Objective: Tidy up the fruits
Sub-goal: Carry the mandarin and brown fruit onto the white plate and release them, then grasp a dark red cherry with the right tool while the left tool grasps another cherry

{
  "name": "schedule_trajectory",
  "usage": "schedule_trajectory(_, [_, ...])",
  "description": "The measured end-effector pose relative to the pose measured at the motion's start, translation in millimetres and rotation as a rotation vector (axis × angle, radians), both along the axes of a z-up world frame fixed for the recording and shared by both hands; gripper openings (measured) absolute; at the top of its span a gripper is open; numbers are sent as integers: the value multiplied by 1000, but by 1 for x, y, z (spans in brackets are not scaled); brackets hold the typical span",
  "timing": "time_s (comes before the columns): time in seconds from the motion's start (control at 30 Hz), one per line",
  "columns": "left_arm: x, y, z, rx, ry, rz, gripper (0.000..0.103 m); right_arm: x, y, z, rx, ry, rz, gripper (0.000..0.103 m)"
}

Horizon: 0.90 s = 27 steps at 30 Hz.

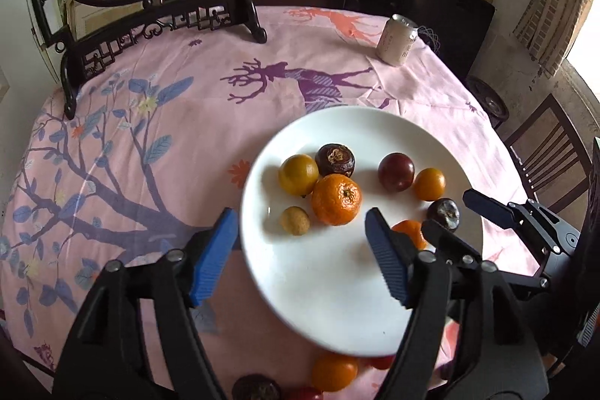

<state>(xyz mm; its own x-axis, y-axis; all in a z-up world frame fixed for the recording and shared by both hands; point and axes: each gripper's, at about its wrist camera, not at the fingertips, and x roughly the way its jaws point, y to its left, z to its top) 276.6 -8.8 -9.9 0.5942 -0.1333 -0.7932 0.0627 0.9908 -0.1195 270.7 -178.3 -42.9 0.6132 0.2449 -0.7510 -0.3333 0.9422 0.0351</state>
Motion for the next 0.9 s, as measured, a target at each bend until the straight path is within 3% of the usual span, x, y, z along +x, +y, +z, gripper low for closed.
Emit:
schedule_trajectory(0.1, [-44, 10, 15, 6, -66, 4, 93, -35, -11, 15, 4, -17, -24, 60])
schedule_trajectory(0.17, [-77, 17, 15, 15, -100, 9, 96, -66, -18, 17, 18, -19, -38, 62])
schedule_trajectory(0.23, [-107, 23, 10, 17, -121, 14, 97, -97, -23, 14, 37, -28, -51, 73])
schedule_trajectory(0.4, [-156, 37, -12, -7, -109, 43, 97, -151, -33, 10, 39, -66, -86, 74])
schedule_trajectory(0.67, [-205, 34, -47, 36, -67, 24, 97, -186, -40, -8, 9, -38, -121, 74])
schedule_trajectory(0.9, [-221, 25, -67, 57, -18, -23, 97, -185, -32, -34, -2, 30, -103, 74])
